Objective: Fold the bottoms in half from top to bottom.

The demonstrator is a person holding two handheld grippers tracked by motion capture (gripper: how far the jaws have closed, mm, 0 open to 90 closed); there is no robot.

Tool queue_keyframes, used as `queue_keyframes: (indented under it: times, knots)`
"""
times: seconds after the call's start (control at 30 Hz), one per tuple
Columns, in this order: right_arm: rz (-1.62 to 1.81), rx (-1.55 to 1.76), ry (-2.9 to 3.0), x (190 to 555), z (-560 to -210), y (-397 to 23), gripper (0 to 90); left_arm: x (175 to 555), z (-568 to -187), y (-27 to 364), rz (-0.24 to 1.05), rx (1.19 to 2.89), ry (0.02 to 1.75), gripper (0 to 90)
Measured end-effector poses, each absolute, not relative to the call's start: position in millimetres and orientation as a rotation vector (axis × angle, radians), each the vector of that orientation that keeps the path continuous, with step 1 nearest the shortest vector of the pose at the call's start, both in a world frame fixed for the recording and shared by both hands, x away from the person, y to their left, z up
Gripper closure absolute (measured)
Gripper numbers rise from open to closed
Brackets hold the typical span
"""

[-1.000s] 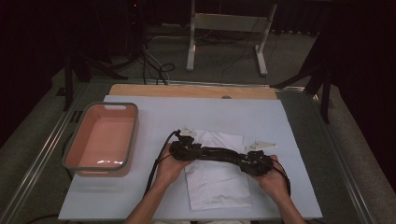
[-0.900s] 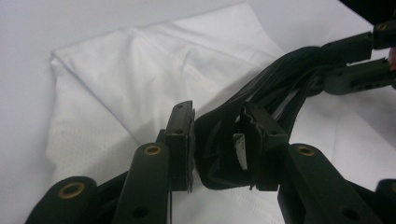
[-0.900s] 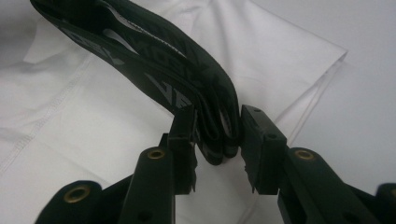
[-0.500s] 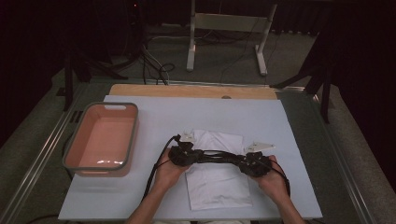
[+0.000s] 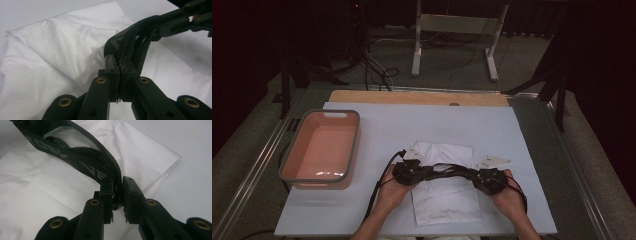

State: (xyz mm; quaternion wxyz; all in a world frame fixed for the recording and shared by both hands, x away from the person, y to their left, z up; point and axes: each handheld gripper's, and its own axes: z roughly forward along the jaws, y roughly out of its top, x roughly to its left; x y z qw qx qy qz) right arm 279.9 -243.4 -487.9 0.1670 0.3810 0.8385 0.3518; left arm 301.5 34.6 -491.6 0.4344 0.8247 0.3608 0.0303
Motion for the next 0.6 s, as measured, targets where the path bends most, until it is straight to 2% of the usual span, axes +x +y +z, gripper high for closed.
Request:
queue_keyframes:
  times: [0.6]
  knots:
    - [1.027,1.027,2.426,259.3,-486.2,-244.6,79.4,276.4,-495.8,41.0,0.025,2.029,0.879,87.2]
